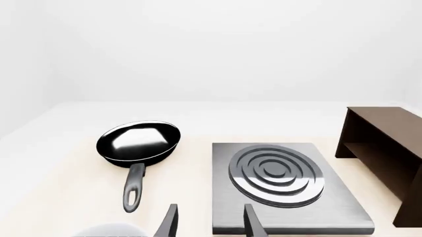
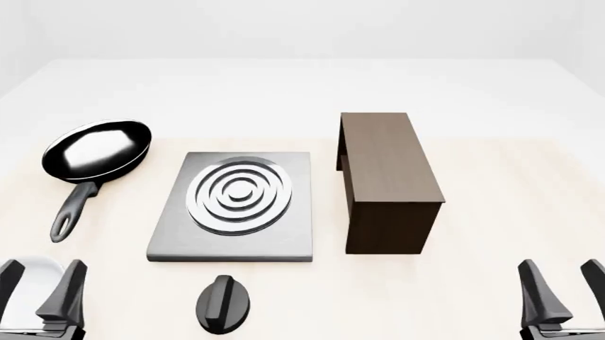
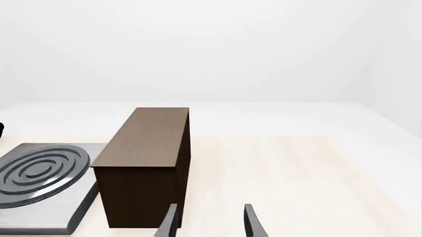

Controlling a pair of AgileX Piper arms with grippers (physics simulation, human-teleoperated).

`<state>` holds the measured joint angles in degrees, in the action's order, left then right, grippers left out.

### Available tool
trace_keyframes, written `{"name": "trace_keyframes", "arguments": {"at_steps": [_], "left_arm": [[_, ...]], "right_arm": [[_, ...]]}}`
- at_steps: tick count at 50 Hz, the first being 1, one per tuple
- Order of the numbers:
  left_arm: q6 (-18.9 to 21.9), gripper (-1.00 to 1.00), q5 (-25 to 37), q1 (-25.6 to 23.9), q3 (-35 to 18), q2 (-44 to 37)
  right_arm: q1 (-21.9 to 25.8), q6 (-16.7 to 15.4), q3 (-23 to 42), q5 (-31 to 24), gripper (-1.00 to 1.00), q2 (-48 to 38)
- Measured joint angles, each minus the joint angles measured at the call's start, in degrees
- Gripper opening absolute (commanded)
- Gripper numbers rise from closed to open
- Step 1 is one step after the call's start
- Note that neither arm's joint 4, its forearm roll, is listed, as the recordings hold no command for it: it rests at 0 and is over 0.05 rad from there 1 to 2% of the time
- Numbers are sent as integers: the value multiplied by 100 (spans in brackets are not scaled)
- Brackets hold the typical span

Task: Turn on the stove.

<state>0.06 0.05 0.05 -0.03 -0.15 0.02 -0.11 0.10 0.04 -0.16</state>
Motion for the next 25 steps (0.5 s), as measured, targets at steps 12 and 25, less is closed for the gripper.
{"name": "trace_keyframes", "arguments": {"at_steps": [12, 25], "left_arm": [[-14, 100, -9, 45, -6, -22], [-19, 100, 356, 259, -355, -107]], "right_arm": [[3, -9, 11, 5, 100, -18], [11, -64, 16, 9, 100, -17]]}}
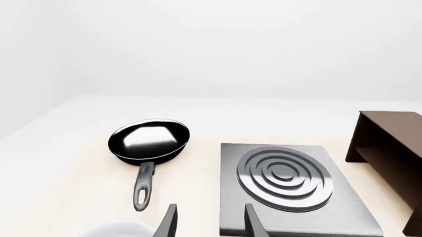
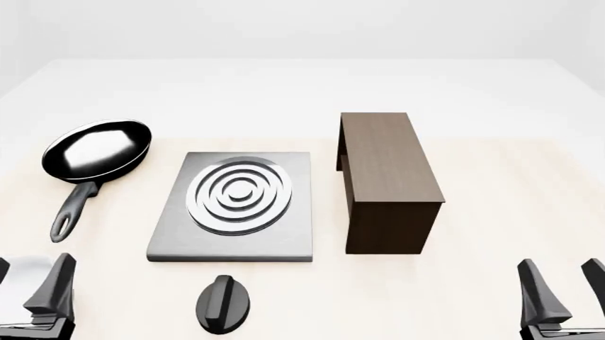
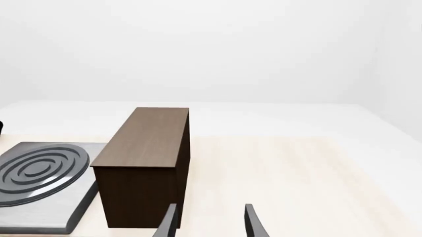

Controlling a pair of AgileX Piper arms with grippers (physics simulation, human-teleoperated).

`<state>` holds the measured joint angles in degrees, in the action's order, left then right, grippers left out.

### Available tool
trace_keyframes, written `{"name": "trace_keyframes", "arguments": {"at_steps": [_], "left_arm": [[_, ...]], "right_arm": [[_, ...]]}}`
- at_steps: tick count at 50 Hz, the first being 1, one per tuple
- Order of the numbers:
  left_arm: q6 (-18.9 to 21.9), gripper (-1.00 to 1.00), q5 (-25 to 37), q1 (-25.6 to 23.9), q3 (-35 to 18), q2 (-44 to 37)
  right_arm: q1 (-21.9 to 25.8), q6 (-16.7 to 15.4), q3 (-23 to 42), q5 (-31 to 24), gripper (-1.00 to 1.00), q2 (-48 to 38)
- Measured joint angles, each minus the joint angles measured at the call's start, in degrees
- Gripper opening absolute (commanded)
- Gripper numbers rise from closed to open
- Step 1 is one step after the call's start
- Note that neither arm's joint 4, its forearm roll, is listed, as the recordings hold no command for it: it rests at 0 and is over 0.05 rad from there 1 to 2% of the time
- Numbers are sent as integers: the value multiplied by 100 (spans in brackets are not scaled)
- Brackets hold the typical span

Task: Turn on the stove.

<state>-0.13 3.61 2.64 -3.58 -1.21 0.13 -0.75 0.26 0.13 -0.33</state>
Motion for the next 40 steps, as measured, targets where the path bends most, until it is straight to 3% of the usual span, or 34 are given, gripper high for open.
{"name": "trace_keyframes", "arguments": {"at_steps": [23, 30, 40], "left_arm": [[190, 100, 1432, -153, -2233, -1369], [330, 100, 1556, -314, -2480, -1844], [521, 100, 1437, -503, -2435, -2382]], "right_arm": [[33, -239, 4, 33, 100, 17], [35, -241, 5, 32, 100, 18], [37, -245, 6, 31, 100, 20]]}}
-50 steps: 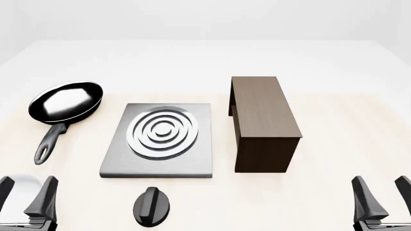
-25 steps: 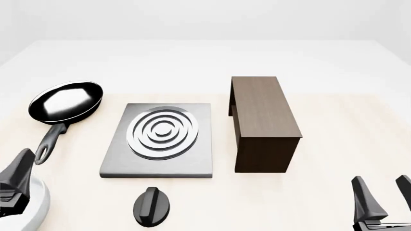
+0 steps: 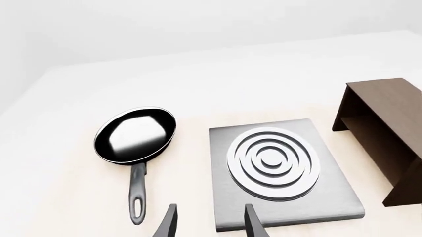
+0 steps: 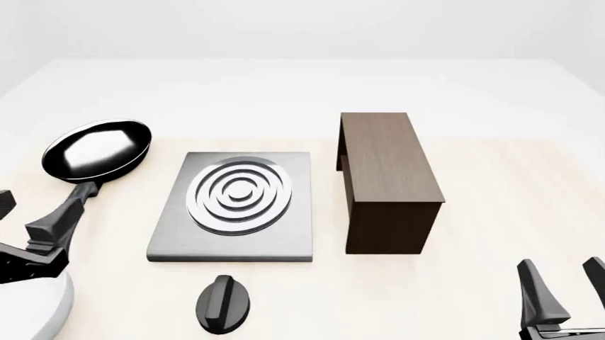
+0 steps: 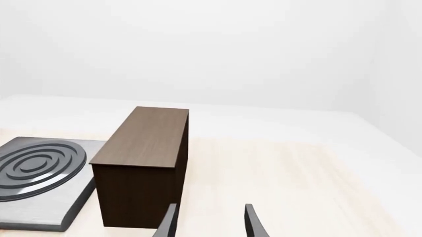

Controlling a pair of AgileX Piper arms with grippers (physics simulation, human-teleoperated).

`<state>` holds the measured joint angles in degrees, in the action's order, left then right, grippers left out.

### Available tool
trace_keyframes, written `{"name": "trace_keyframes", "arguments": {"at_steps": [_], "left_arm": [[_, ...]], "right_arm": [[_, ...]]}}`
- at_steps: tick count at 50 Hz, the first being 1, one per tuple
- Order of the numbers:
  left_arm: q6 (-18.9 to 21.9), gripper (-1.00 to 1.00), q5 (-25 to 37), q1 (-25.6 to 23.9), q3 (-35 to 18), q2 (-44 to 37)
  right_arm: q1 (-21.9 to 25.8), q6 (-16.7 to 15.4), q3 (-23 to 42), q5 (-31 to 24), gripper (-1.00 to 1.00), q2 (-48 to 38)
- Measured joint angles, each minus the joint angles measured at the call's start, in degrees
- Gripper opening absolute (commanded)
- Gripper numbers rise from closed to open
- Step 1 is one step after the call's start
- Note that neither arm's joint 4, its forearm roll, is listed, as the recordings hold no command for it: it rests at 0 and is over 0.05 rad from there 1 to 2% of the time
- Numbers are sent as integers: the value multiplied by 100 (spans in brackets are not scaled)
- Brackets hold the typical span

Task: Turn on the stove.

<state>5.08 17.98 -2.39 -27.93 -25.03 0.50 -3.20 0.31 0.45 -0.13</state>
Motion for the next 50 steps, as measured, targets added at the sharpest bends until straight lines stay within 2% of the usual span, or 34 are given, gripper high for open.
{"name": "trace_keyframes", "arguments": {"at_steps": [24, 50], "left_arm": [[293, 100, -312, -151, 381, -764], [380, 100, -1085, -334, 1006, -1581]], "right_arm": [[1, 6, 0, -2, 100, 0], [1, 7, 0, -3, 100, 0]]}}
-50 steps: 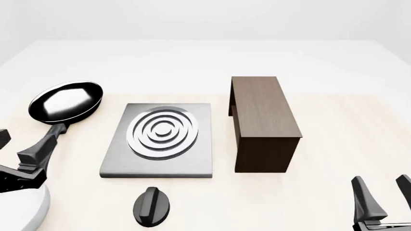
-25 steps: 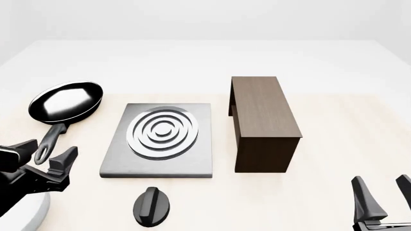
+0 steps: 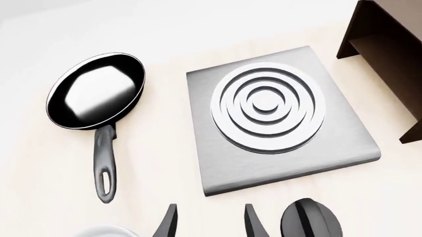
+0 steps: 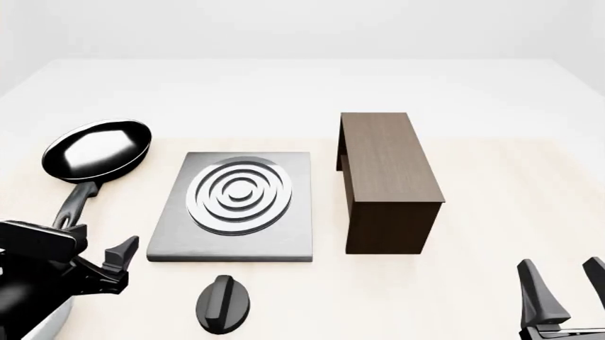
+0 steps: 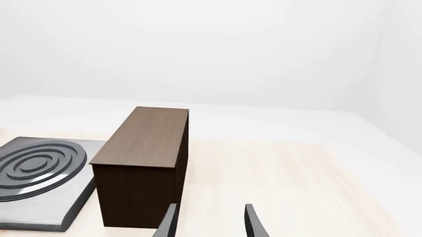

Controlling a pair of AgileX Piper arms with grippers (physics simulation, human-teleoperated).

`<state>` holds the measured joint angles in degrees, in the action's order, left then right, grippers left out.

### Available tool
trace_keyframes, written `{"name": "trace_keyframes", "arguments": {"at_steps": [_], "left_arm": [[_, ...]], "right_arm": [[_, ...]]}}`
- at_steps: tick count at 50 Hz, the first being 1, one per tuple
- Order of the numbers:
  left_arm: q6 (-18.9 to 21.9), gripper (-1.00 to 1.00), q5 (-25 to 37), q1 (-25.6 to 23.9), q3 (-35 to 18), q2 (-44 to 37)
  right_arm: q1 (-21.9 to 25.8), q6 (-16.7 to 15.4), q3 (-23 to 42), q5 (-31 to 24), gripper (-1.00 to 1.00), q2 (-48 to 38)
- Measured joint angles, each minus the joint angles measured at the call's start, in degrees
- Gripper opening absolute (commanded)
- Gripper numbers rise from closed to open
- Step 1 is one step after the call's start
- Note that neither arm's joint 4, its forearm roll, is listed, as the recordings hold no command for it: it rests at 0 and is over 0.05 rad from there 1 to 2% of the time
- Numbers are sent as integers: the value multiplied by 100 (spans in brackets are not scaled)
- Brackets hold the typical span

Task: Turn on the stove.

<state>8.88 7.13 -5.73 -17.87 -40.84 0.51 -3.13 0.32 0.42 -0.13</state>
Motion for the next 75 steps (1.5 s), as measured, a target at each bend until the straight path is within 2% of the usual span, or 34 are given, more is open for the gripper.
{"name": "trace_keyframes", "arguments": {"at_steps": [27, 48, 75], "left_arm": [[-79, 100, -901, -467, 482, -981], [-389, 100, -1502, -866, 816, -1655], [-717, 100, -2001, -1310, 952, -2381]], "right_arm": [[1, -2, 0, -1, 100, 0], [2, -3, 0, -1, 100, 0], [2, -3, 0, -1, 100, 0]]}}
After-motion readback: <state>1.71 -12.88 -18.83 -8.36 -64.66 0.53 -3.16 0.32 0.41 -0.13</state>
